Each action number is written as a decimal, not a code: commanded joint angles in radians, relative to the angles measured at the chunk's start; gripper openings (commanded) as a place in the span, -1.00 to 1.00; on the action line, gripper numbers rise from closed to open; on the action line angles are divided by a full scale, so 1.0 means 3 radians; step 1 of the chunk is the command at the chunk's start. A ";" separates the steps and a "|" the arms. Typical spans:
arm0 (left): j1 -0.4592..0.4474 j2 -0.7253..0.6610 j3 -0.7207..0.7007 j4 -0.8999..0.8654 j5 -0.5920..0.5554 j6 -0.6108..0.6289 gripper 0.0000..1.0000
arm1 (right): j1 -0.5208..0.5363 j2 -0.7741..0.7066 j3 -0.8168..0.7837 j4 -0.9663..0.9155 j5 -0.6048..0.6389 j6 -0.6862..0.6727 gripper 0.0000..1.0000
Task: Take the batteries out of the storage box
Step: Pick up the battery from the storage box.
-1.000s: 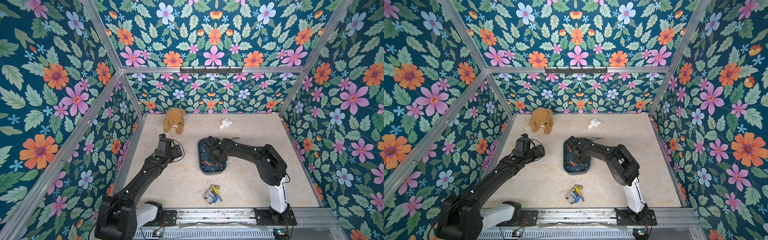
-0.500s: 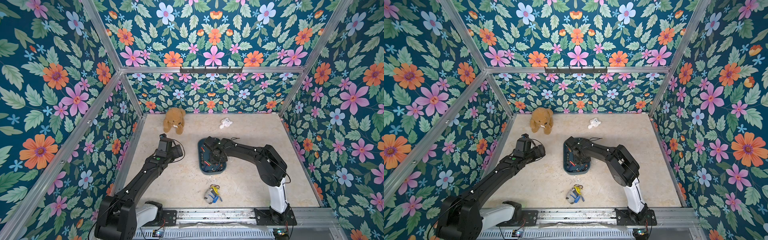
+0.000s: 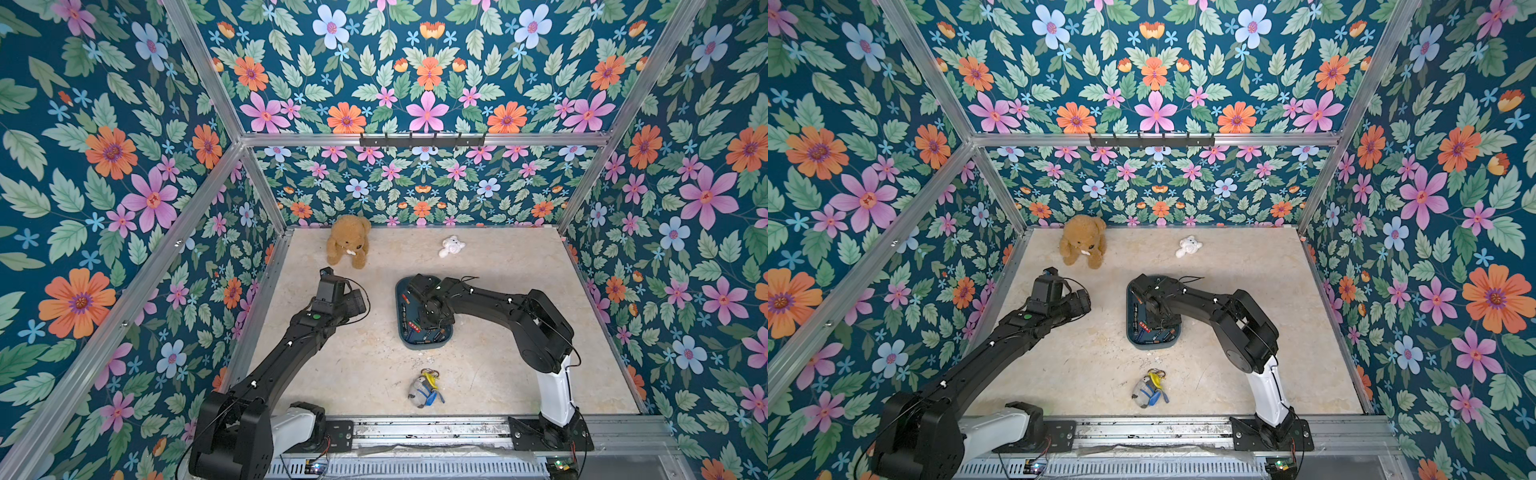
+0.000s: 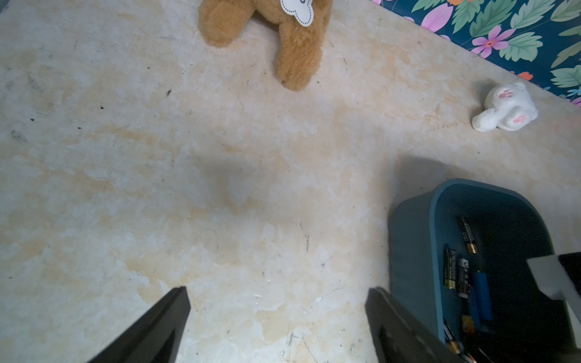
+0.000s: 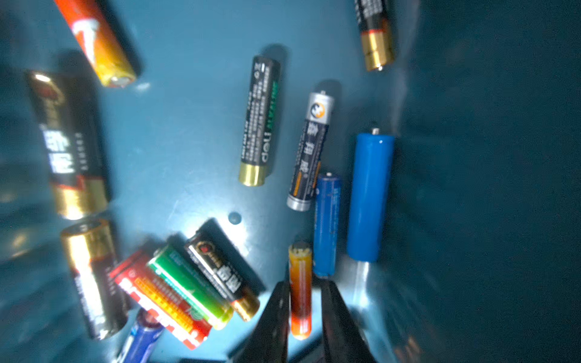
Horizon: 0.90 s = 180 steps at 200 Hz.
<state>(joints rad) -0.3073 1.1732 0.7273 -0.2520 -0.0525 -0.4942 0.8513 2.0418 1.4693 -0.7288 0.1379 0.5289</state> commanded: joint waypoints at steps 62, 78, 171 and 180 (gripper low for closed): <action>-0.0076 0.0036 0.0134 -0.0143 -0.0121 0.0132 0.86 | -0.0018 -0.0043 -0.0015 0.0046 -0.0025 0.0016 -0.69; -0.0096 0.0071 0.0167 -0.0163 -0.0120 0.0144 0.86 | -0.0033 -0.0067 0.0000 0.0040 -0.0025 0.0021 -0.69; -0.0221 0.0219 0.0351 -0.0260 -0.0186 0.0196 0.84 | -0.0178 -0.0329 0.0300 -0.0122 -0.0045 0.0002 -0.71; -0.0238 0.0237 0.0370 -0.0260 -0.0193 0.0196 0.83 | -0.0217 -0.0363 0.0322 -0.0138 -0.0055 -0.0009 -0.72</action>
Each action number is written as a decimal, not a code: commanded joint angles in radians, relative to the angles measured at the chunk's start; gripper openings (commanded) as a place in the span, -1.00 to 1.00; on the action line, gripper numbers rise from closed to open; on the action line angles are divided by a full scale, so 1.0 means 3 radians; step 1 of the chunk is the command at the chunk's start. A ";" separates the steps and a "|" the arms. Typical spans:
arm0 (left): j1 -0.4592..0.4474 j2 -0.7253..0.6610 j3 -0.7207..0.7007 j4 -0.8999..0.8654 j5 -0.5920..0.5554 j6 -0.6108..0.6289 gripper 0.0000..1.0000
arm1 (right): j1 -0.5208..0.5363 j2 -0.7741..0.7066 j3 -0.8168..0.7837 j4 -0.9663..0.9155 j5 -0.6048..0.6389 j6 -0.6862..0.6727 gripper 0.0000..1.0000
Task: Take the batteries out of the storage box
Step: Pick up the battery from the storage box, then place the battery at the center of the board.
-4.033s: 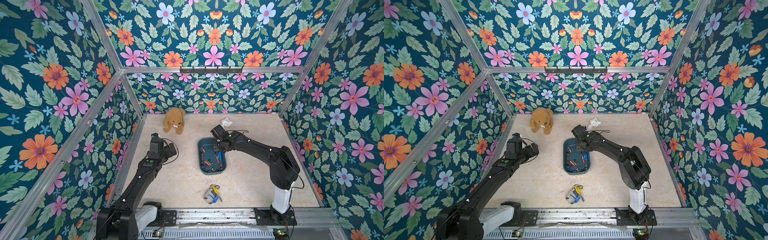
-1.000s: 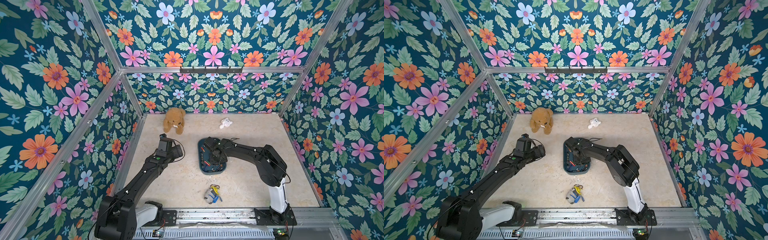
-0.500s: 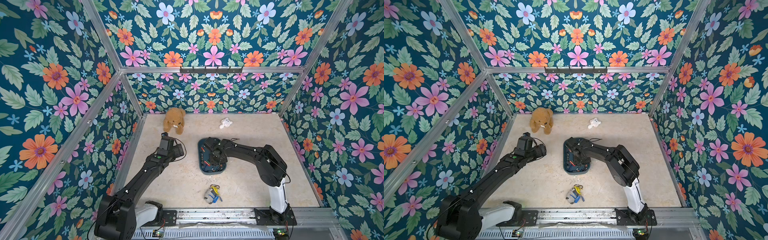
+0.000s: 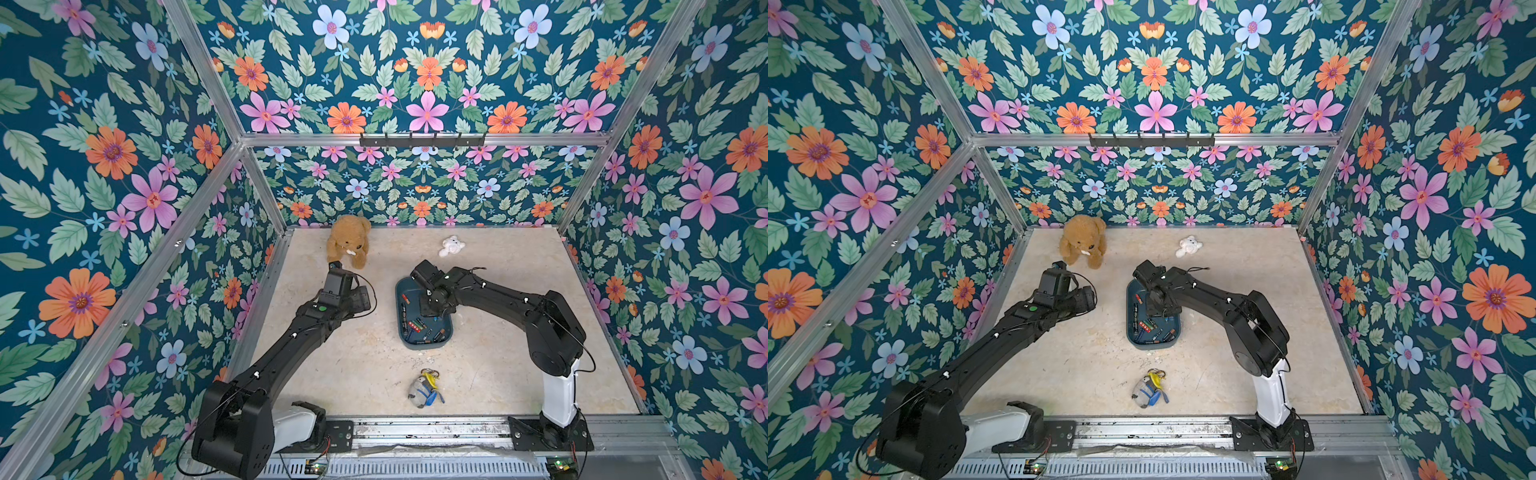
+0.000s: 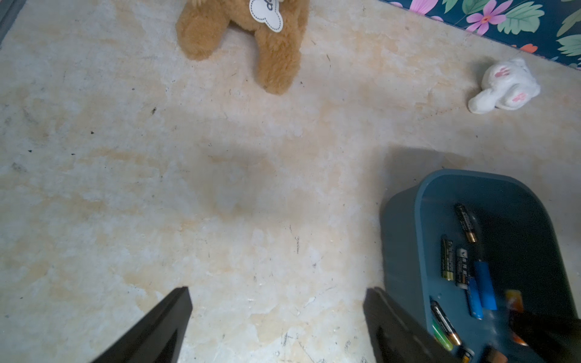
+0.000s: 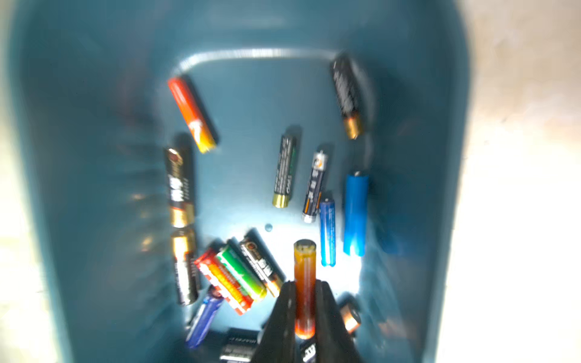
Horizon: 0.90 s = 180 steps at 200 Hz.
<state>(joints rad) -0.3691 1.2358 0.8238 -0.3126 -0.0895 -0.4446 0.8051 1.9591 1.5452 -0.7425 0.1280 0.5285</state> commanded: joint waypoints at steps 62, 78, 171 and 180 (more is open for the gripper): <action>-0.0182 0.0177 0.0208 -0.0104 -0.0131 0.0001 0.83 | -0.0391 -0.0414 0.0002 -0.0190 0.0058 -0.0150 -0.73; -0.0225 0.0225 0.0244 -0.0103 -0.0140 -0.0020 0.83 | -0.0498 -0.0505 -0.0159 -0.0134 0.0054 -0.0186 -0.73; -0.0410 0.0441 0.0448 -0.0190 -0.0227 -0.0072 0.83 | -0.0828 -0.0550 -0.1006 0.0395 0.0026 -0.0462 -0.74; -0.0424 0.0451 0.0457 -0.0198 -0.0234 -0.0078 0.82 | -0.0836 -0.0502 -0.1014 0.0425 0.0018 -0.0494 -0.74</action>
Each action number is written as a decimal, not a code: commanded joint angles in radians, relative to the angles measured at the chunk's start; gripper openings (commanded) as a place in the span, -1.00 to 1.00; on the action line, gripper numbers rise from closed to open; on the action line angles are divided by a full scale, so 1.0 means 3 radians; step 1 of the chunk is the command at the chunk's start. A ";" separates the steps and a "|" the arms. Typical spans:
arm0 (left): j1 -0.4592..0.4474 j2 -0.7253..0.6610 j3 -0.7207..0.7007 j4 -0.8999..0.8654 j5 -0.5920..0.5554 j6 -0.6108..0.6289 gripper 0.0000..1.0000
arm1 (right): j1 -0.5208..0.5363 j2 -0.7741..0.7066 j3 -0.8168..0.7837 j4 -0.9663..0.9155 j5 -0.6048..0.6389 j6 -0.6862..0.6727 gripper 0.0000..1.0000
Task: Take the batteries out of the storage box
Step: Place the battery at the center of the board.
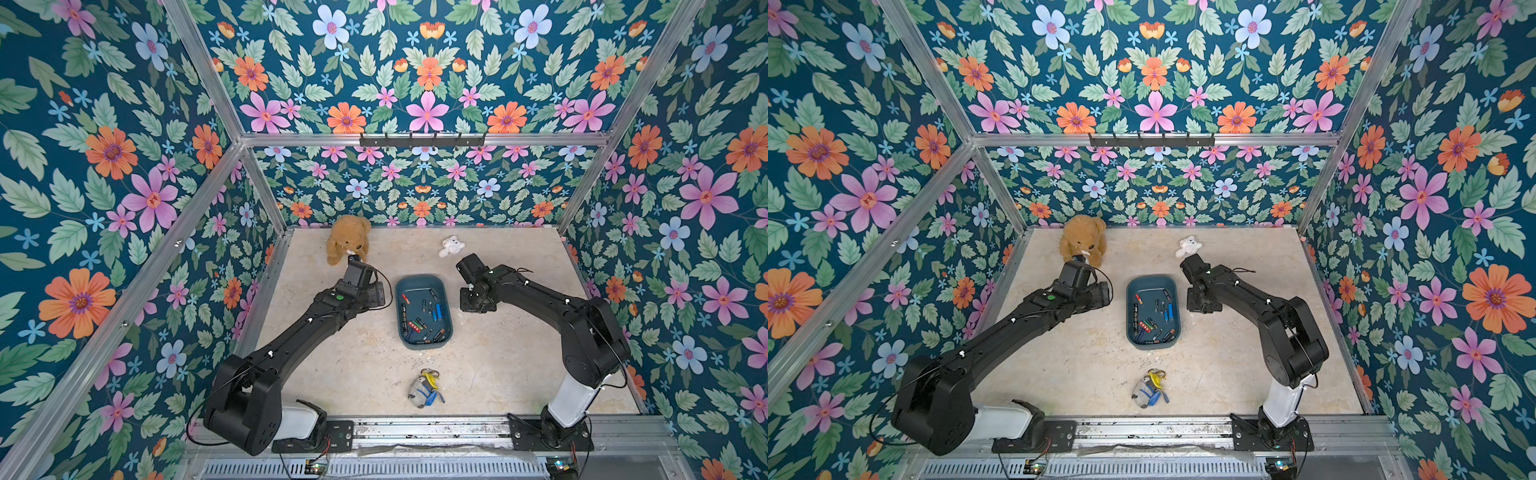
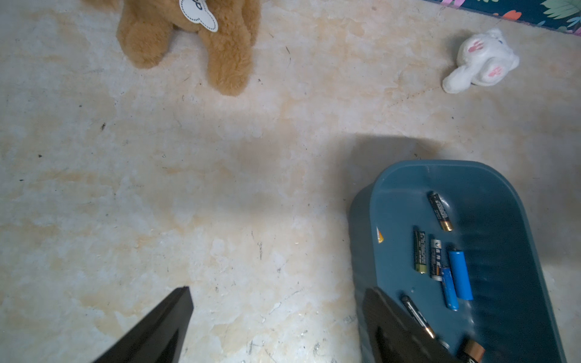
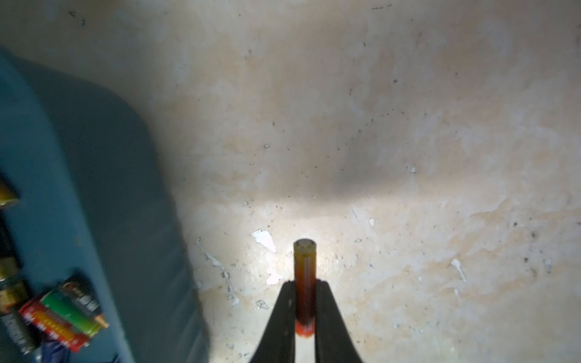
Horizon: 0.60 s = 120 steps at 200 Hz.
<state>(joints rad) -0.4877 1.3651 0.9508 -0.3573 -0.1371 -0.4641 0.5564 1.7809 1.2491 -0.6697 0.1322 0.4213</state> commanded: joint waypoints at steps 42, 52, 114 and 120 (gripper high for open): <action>-0.0077 0.0057 0.0067 -0.0086 -0.0110 -0.0054 0.82 | -0.0034 0.0289 -0.0043 0.0293 -0.0028 -0.0220 -0.74; -0.0087 0.0068 0.0071 -0.0088 -0.0116 -0.0063 0.82 | -0.0038 0.0316 -0.0038 0.0299 -0.0031 -0.0238 -0.74; -0.0131 0.0127 0.0102 -0.0110 -0.0132 -0.0069 0.82 | -0.0044 0.0380 -0.0083 0.0328 -0.0097 -0.0285 -0.72; -0.0136 0.0129 0.0107 -0.0109 -0.0134 -0.0066 0.82 | -0.0045 0.0383 -0.0088 0.0326 -0.0095 -0.0286 -0.72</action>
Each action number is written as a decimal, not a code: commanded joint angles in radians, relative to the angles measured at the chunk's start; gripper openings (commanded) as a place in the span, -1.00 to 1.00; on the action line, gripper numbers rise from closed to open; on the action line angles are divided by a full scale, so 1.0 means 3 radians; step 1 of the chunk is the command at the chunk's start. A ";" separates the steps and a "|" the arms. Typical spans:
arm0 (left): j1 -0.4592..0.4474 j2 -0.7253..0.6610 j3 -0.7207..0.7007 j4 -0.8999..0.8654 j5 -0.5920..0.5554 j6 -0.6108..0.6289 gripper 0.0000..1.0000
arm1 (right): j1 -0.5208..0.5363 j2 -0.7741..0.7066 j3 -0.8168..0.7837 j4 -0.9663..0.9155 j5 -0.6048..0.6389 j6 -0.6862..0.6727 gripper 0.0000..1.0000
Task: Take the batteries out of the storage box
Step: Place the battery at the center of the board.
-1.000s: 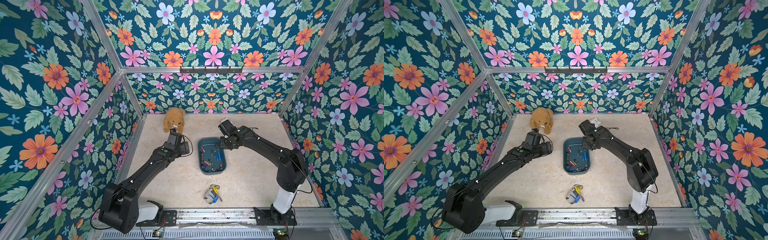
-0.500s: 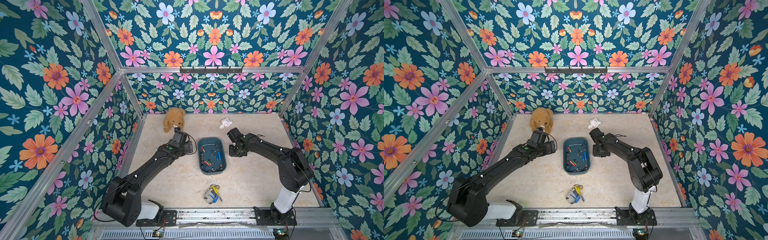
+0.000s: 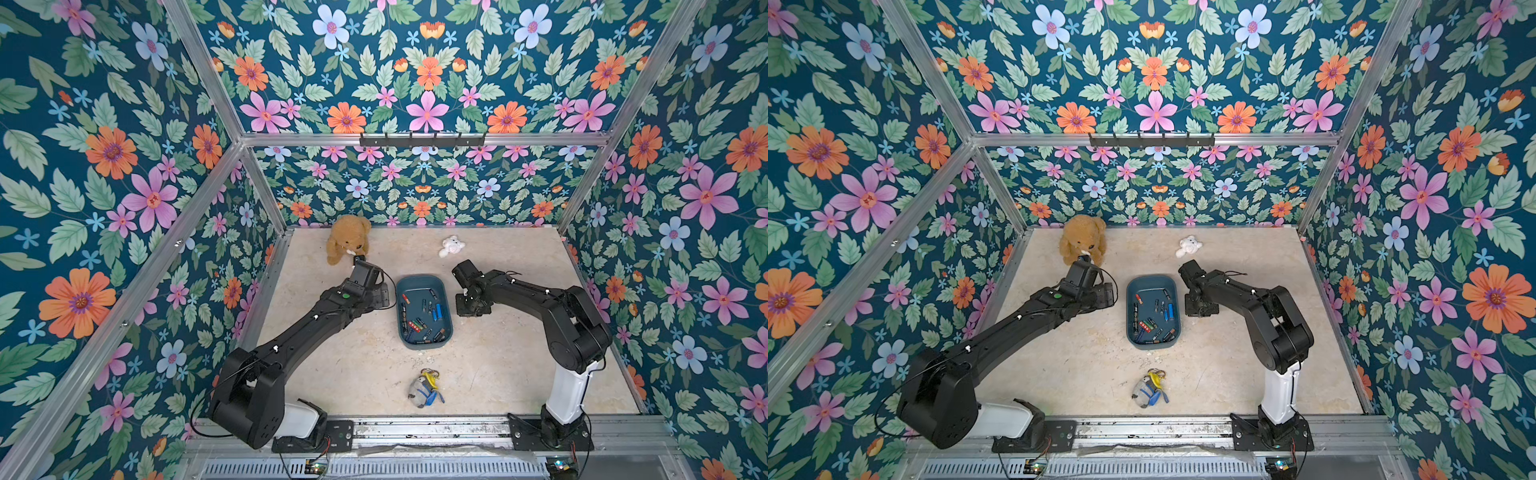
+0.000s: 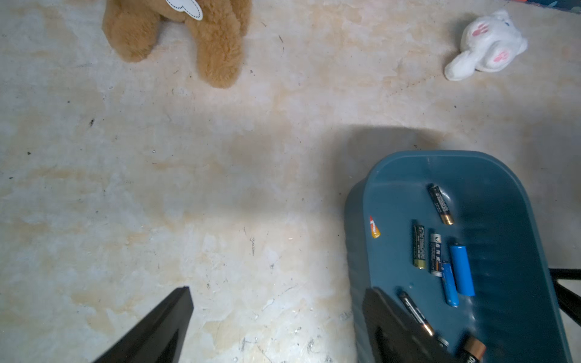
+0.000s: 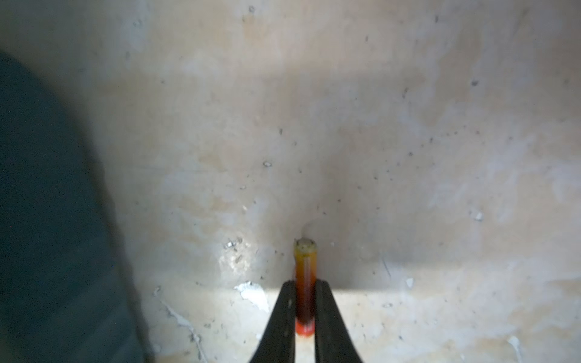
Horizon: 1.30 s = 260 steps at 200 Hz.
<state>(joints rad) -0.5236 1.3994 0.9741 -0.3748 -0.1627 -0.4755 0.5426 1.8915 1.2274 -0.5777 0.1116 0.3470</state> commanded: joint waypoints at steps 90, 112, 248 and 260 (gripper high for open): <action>-0.0060 0.0056 0.0036 -0.0070 -0.0076 -0.0041 0.82 | 0.0001 0.0015 -0.0029 0.0001 -0.0029 -0.0039 -0.62; -0.0064 0.0067 0.0060 -0.0085 -0.0074 -0.0039 0.82 | 0.0001 0.0011 -0.0019 -0.0007 -0.0019 -0.0041 -0.59; -0.0303 0.0240 0.0436 -0.0357 -0.0216 -0.0050 0.78 | 0.0002 -0.0246 0.0236 -0.0255 0.0103 -0.0029 -0.41; -0.0365 0.0302 0.0505 -0.0381 -0.0215 -0.0081 0.76 | -0.0004 -0.0290 0.0286 -0.0290 0.0118 -0.0025 -0.41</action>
<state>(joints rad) -0.6094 1.4681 1.0924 -0.4576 -0.2073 -0.4900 0.5423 1.8320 1.2881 -0.6250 0.1162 0.3393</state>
